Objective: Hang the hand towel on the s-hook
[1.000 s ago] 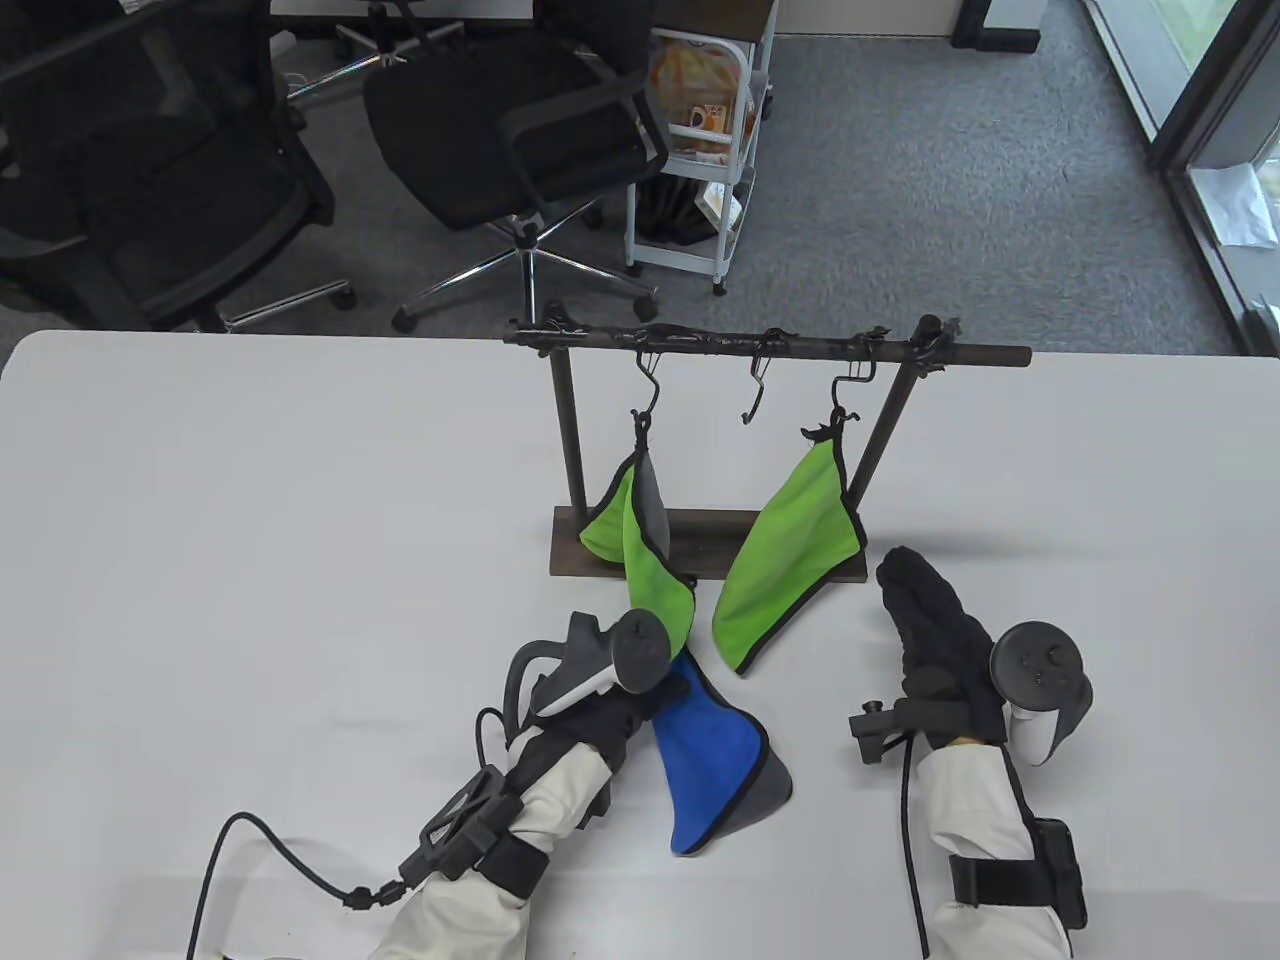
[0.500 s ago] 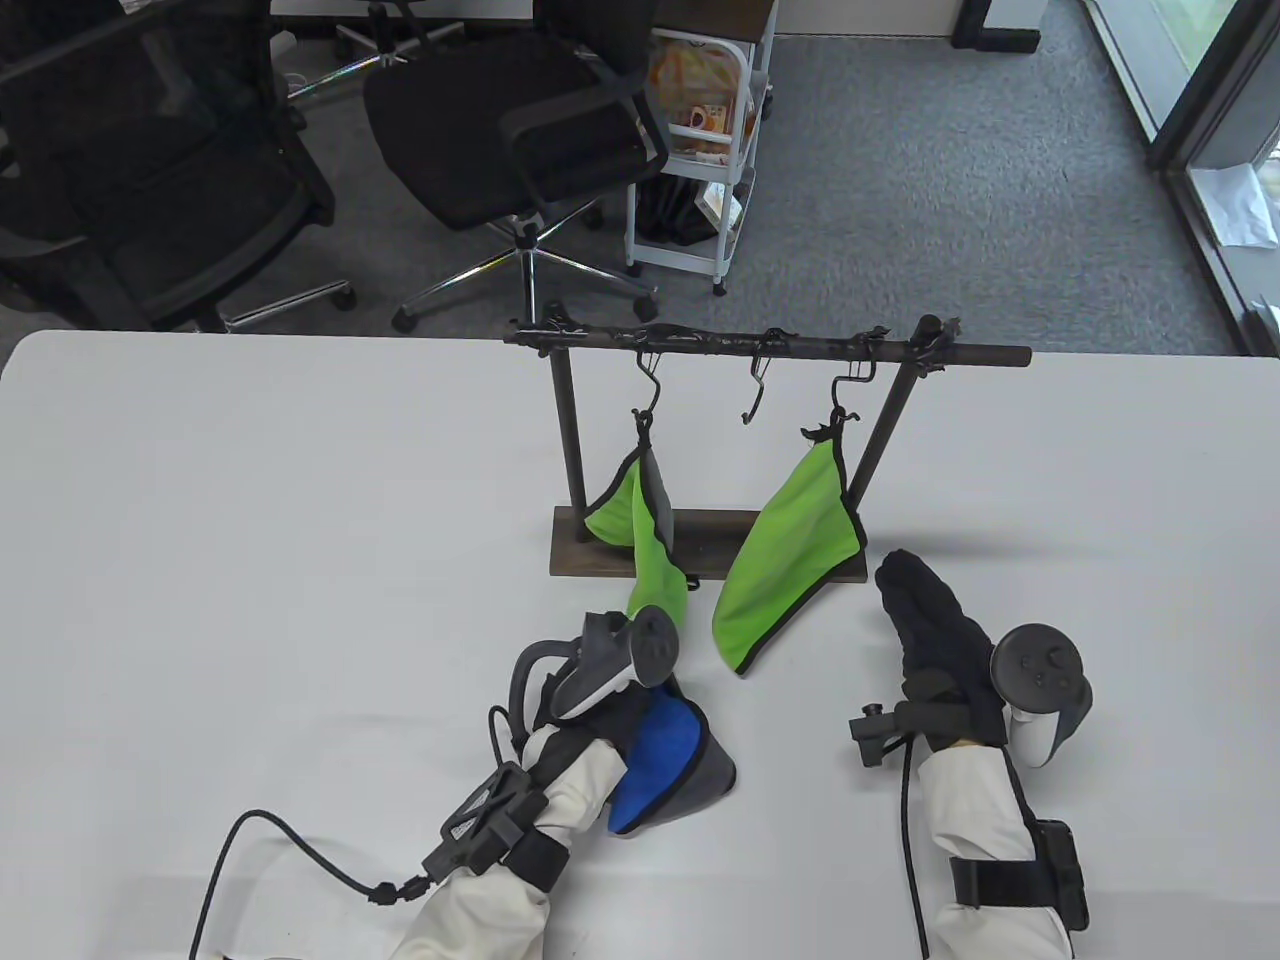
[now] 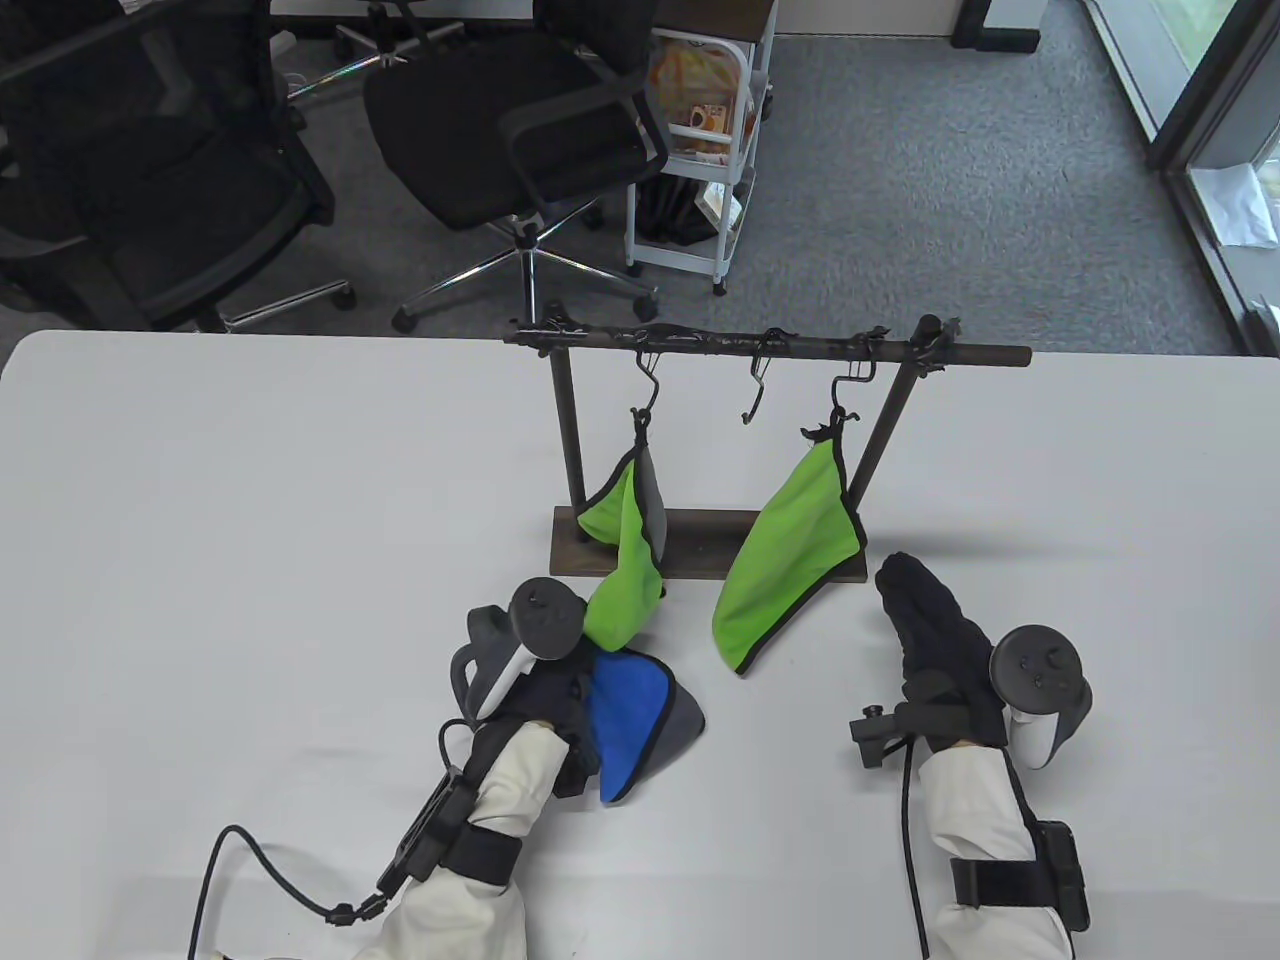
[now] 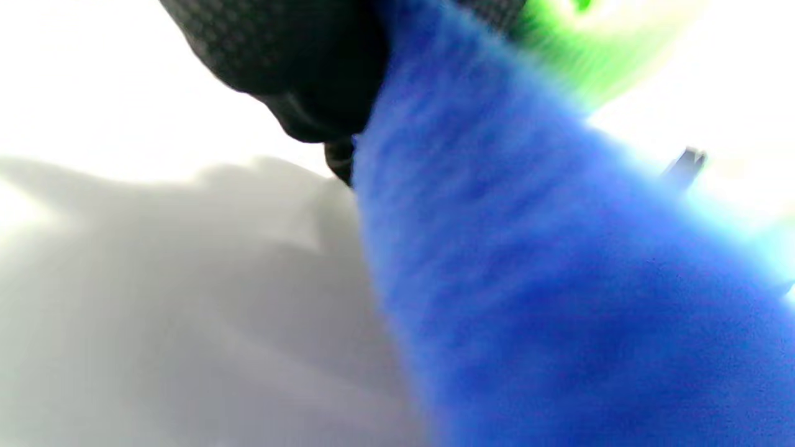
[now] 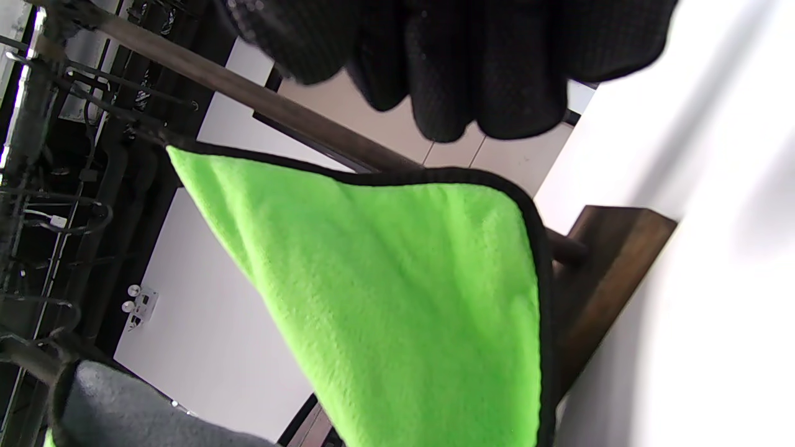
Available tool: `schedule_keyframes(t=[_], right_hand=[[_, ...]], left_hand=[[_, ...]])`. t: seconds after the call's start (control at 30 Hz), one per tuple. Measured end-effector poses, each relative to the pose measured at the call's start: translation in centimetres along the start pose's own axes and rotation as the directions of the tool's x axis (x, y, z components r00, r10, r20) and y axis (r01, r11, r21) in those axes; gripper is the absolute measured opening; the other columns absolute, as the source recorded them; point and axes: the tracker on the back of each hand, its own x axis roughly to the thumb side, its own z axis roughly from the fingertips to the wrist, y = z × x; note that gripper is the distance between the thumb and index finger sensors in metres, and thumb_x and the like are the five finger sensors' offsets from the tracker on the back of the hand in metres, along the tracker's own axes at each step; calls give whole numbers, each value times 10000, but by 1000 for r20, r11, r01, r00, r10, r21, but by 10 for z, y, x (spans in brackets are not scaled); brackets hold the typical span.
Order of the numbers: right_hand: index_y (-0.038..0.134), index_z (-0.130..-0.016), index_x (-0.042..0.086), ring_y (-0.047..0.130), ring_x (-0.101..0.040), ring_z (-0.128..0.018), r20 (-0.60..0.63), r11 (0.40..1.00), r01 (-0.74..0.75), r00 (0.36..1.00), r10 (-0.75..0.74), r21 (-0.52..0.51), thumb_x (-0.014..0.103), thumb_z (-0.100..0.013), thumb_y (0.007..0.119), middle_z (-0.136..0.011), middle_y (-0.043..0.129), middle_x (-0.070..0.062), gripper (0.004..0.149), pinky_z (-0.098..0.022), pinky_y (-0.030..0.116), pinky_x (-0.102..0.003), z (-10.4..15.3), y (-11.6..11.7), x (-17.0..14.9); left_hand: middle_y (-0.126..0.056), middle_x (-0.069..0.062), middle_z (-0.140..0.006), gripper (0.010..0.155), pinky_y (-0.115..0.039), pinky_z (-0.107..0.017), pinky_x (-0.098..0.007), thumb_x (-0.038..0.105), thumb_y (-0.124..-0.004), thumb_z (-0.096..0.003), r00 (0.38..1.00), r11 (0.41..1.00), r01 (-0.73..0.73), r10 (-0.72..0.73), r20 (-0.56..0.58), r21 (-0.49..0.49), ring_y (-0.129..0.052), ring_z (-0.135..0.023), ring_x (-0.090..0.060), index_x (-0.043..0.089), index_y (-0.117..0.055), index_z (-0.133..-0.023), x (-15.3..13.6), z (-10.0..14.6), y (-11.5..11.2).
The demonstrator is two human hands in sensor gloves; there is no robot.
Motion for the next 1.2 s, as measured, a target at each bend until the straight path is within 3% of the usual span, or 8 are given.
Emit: schedule_keyframes(t=[0.1, 0.3, 0.53, 0.87, 1.2], right_hand=[[658, -1009, 25, 746, -478, -825, -2, 1000, 0, 1000, 0, 2, 247, -573, 680, -932, 748, -288, 489, -621, 592, -650, 0, 1, 0], [656, -1011, 24, 746, -477, -826, -2, 1000, 2, 1000, -2, 8, 248, -575, 678, -933, 747, -288, 490, -621, 592, -650, 0, 1, 0], [658, -1009, 23, 747, -478, -825, -3, 1000, 3, 1000, -3, 8, 248, -575, 678, -932, 748, -290, 489, -620, 592, -651, 0, 2, 0], [660, -1009, 25, 747, -479, -824, -3, 1000, -1, 1000, 1, 17, 250, -576, 676, -931, 749, -291, 488, -619, 592, -652, 0, 3, 0], [662, -1008, 21, 747, -480, -823, -4, 1000, -3, 1000, 3, 22, 249, -577, 674, -930, 749, -292, 488, -618, 591, -653, 0, 5, 0]], left_hand=[[-815, -268, -925, 432, -901, -263, -163, 202, -773, -518, 995, 994, -96, 97, -8, 48, -996, -519, -162, 147, -734, -945, -8, 3, 18], [-902, -211, -846, 481, -922, -256, -162, 195, -782, -509, 965, 944, -249, 262, -33, 217, -1020, -510, -161, 47, -697, -958, -30, 9, 47], [-880, -187, -836, 563, -913, -283, -167, 225, -759, -525, 911, 852, -392, 411, 19, 347, -998, -536, -164, -11, -629, -1019, -46, 19, 73], [-858, -175, -864, 445, -913, -327, -179, 219, -735, -535, 853, 732, -515, 488, 184, 446, -983, -583, -179, 111, -731, -967, -43, 39, 105], [-846, -152, -887, 409, -912, -357, -184, 213, -732, -539, 842, 646, -540, 403, 360, 540, -974, -614, -183, 179, -747, -946, -25, 71, 138]])
